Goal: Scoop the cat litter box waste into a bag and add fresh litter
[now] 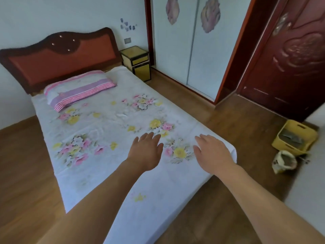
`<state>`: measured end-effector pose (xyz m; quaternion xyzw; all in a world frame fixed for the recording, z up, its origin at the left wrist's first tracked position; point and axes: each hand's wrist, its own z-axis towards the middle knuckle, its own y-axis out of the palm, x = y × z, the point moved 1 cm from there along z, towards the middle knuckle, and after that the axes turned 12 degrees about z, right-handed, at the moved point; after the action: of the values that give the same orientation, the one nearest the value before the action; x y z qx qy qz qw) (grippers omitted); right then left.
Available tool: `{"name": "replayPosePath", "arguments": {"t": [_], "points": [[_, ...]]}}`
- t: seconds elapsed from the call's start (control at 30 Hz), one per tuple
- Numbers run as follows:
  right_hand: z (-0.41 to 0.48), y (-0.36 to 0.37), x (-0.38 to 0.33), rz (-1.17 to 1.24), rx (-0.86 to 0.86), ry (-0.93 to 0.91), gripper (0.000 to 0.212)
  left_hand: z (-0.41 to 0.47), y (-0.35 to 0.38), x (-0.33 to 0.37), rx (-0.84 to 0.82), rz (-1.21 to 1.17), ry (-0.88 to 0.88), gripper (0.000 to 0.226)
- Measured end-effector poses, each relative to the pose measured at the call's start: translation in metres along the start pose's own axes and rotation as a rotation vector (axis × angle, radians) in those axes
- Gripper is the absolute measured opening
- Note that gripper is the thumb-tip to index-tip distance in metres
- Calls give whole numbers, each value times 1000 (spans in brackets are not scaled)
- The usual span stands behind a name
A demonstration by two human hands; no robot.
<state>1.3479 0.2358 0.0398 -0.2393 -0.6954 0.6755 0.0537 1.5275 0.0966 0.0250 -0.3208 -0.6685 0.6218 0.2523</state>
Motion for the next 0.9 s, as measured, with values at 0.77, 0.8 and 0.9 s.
{"name": "replayPosePath", "arguments": {"t": [0.77,0.8,0.9], "points": [[113,-70,281,51,19,482,56,311,-41,209,17,11,385,43],[116,-72,296,64,24,498,56,323,-44,222,12,9,399,42],[128,-80,339,89,34,525,55,359,-50,262,-15,14,426,43]]}}
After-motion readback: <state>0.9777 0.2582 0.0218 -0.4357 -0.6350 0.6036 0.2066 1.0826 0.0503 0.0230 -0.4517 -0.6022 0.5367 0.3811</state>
